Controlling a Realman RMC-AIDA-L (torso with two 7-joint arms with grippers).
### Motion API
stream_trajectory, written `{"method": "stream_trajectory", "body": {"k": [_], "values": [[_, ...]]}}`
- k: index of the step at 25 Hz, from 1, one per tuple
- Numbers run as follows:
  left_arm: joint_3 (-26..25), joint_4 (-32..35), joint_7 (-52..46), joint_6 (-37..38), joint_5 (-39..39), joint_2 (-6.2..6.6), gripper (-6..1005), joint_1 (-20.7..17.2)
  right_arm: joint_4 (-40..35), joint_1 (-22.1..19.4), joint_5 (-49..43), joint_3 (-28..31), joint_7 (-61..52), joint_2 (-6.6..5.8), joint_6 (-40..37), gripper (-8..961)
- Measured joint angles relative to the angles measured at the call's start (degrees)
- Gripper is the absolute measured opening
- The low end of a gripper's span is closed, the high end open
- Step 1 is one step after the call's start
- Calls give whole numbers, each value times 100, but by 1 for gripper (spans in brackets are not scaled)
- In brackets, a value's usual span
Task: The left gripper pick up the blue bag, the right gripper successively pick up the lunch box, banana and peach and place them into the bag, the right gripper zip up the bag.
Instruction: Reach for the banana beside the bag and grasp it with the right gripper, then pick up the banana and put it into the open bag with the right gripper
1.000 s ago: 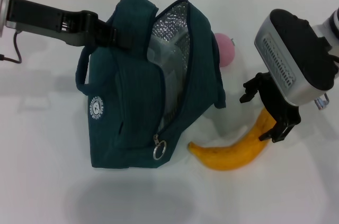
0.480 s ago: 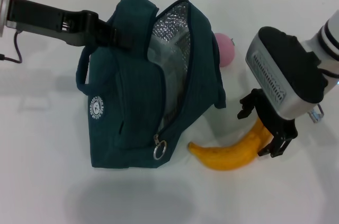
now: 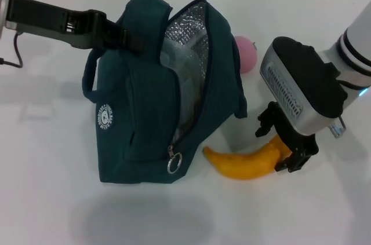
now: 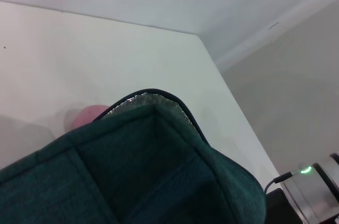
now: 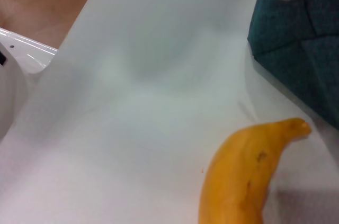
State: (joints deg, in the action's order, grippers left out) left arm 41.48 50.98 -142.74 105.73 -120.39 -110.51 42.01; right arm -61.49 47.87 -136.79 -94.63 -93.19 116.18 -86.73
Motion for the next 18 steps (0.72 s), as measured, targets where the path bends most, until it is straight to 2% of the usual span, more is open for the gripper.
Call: {"method": "stream_trajectory", "body": {"k": [2,7,13,18], "values": [[0,0,0,0,0,2,33,0,-4,23,-4,5,-25,-6,-4,812],[0,0,0,0,0,4,33,0,237,187,-9,44,-87,-26,-123,625],[0,0,-2,0,0,8,33,0,222,184,31,77,-94,-28,-228,412],[-6,0,-75,0,0,17,33,21,-123,190,208,463,-70,-44,-1108,422]]}}
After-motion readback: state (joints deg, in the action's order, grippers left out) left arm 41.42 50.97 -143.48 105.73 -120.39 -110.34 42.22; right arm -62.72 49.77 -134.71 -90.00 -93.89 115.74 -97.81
